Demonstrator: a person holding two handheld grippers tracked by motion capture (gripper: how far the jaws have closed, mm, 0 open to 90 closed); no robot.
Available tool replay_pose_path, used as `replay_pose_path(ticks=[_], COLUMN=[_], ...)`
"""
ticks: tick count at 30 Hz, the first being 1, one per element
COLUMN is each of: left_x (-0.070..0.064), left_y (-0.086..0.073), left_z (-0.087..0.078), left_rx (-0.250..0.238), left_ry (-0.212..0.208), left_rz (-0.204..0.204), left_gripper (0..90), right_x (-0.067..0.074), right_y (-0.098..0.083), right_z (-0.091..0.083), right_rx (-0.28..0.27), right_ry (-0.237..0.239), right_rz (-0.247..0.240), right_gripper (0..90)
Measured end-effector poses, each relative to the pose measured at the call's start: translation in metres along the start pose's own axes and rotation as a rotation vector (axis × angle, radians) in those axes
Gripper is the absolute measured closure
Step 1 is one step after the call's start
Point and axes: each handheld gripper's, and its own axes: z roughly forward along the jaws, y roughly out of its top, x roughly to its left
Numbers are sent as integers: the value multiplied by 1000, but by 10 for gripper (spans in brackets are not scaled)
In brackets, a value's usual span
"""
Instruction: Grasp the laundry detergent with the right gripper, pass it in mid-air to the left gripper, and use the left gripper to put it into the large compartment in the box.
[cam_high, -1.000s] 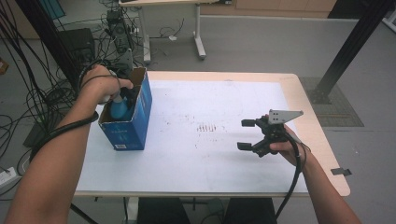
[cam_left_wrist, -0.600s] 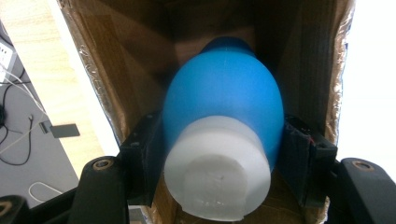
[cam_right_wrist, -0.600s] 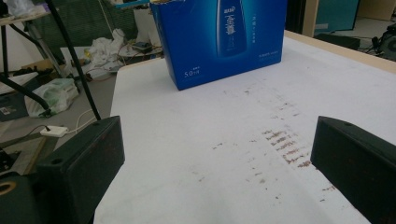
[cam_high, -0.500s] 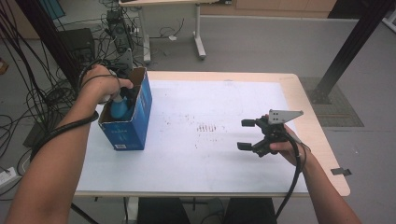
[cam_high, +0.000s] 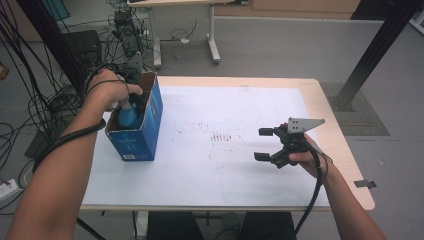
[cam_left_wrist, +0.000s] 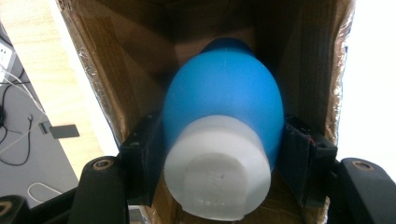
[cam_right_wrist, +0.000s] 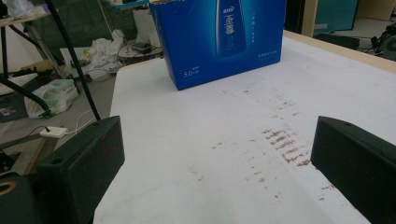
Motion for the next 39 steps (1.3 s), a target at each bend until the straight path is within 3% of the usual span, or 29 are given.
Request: replay_pose_path(ticks=[39], left_x=[2], left_y=[1], left_z=[0], left_rx=[3], left_ry=[-5], left_rz=[-1], left_gripper=[381], right_x=[-1], right_y=[-2], right_z=[-2], right_rx=[-3], right_ry=[-5], right_rz=[4], right_gripper=[29])
